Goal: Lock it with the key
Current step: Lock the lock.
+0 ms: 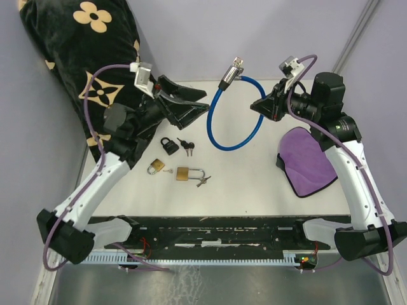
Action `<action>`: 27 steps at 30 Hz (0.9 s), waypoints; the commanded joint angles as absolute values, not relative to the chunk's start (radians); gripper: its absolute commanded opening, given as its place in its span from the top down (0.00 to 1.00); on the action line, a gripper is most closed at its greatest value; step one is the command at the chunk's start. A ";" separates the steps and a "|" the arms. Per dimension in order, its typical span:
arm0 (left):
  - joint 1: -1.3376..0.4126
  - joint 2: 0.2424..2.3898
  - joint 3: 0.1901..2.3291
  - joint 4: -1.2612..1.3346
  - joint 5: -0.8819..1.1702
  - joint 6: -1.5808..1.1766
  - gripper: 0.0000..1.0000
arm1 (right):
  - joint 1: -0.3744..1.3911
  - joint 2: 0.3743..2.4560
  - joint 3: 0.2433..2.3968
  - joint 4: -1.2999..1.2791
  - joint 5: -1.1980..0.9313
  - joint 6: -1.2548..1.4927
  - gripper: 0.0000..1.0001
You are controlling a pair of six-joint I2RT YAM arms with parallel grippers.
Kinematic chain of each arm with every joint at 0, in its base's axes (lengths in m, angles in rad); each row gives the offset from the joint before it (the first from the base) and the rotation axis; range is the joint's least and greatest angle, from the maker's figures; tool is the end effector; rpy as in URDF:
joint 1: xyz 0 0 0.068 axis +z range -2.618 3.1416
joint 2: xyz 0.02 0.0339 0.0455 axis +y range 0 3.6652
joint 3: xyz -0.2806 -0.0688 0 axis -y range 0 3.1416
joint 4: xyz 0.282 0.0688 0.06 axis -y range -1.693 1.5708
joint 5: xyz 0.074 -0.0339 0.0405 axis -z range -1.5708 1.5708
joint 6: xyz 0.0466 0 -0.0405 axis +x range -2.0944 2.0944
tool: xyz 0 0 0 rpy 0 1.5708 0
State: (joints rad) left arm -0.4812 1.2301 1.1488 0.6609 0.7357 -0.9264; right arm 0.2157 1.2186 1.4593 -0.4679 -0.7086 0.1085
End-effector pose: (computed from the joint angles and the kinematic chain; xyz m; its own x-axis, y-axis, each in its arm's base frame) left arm 0.2541 -0.1680 0.4743 -0.3806 -0.4699 -0.7965 0.8933 0.0360 -0.4481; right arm 0.2761 0.0916 0.4777 -0.3034 0.0177 -0.9527 -0.7534 0.6076 0.2512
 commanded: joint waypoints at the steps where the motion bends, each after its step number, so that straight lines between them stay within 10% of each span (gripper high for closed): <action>1: -0.504 1.098 1.215 0.342 0.450 -0.481 0.03 | 0.213 1.217 1.469 -0.379 -0.745 0.145 0.98; 12: -0.768 1.217 1.542 -0.108 0.024 -0.110 0.19 | 0.213 1.240 1.482 -0.399 -0.727 0.128 0.98; 27: -0.830 1.350 1.716 -0.211 0.034 -0.075 0.52 | 0.213 1.241 1.479 -0.400 -0.744 0.122 0.98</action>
